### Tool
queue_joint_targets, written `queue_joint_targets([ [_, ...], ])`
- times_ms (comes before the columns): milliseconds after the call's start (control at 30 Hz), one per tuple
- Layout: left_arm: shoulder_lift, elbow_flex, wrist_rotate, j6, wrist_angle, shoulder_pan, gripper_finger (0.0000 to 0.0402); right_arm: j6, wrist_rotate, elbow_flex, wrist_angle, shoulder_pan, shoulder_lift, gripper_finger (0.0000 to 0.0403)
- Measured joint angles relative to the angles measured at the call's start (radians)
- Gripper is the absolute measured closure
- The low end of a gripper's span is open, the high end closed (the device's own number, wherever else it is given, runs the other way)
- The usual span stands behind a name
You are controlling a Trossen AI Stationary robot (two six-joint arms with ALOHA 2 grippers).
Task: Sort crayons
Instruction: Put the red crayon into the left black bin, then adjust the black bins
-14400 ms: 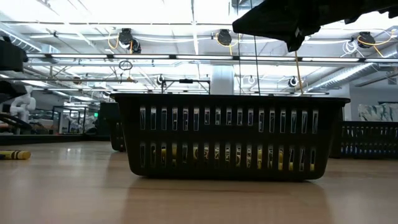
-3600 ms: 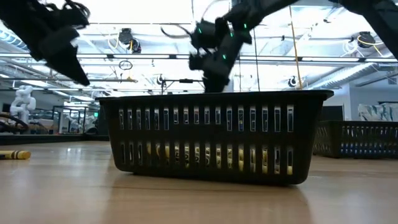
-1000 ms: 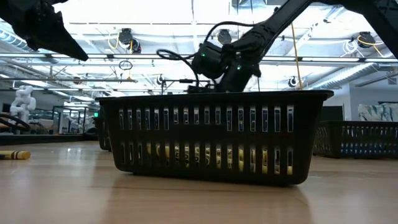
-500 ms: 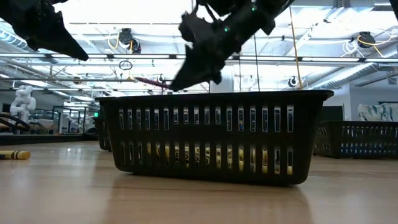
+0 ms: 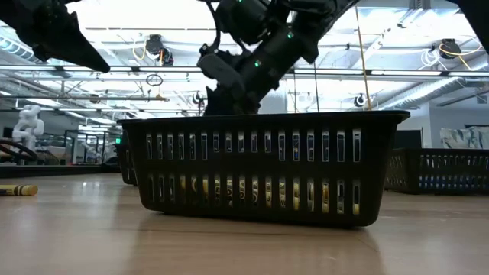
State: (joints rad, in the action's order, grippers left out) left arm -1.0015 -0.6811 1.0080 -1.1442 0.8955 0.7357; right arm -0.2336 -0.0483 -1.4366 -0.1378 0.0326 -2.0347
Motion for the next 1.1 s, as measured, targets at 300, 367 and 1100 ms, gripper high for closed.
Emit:
queue_joint_targets([
  [300, 0.0, 0.0, 0.001, -0.001, -0.026, 0.0, 0.0398, 0.075, -0.053, -0.045, -0.117, 0.009, 0.047, 0.0241],
  [367, -0.007, 0.0, 0.001, -0.001, -0.03, 0.0, 0.0398, 0.065, -0.161, -0.045, -0.194, 0.032, 0.079, 0.024],
  [1100, -0.124, 0.0, -0.287, 0.115, -0.246, 0.0, 0.0398, -0.127, -0.083, 0.015, -0.098, 0.008, 0.002, 0.04],
])
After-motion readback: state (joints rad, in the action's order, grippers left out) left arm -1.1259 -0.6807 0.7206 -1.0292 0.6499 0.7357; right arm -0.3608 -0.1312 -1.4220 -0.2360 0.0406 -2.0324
